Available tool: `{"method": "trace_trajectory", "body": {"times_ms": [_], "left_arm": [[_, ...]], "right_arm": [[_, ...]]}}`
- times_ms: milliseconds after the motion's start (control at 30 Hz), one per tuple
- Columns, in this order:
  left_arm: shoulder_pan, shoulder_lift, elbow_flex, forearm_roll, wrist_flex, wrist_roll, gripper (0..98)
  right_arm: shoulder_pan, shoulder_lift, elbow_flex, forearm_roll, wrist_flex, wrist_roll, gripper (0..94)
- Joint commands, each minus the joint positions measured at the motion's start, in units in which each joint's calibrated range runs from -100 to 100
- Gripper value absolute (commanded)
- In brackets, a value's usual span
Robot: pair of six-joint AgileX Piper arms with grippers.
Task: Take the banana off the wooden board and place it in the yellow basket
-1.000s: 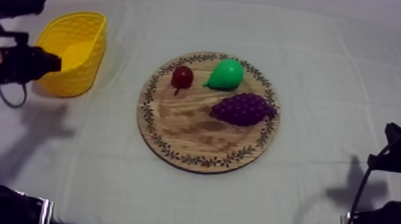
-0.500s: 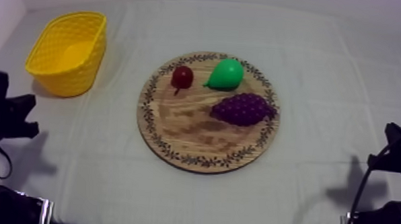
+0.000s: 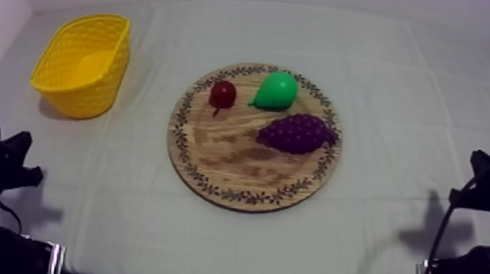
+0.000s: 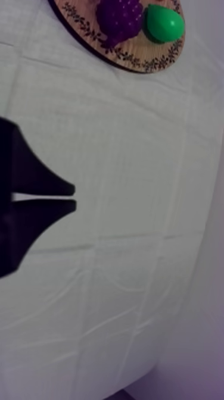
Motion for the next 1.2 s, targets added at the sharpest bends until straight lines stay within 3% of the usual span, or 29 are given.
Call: {"method": "trace_trajectory", "body": {"times_ms": [0, 133, 400, 1167], "left_arm": [[0.17, -1.77, -0.03, -0.54, 0.77, 0.84, 0.1], [0.53, -3.64, -0.21, -1.17, 1.88, 2.82, 0.1], [0.0, -5.62, 1.47, -3.01, -2.78, 12.04, 0.1], [-0.39, -5.78, 1.83, -3.34, -3.9, 13.12, 0.1]], "right_arm": [[-0.01, -0.02, 0.02, 0.01, 0.01, 0.02, 0.3], [-0.01, -0.02, 0.02, 0.01, 0.01, 0.02, 0.3], [-0.01, -0.02, 0.02, 0.01, 0.01, 0.02, 0.3], [-0.01, -0.02, 0.02, 0.01, 0.01, 0.02, 0.3]]}}
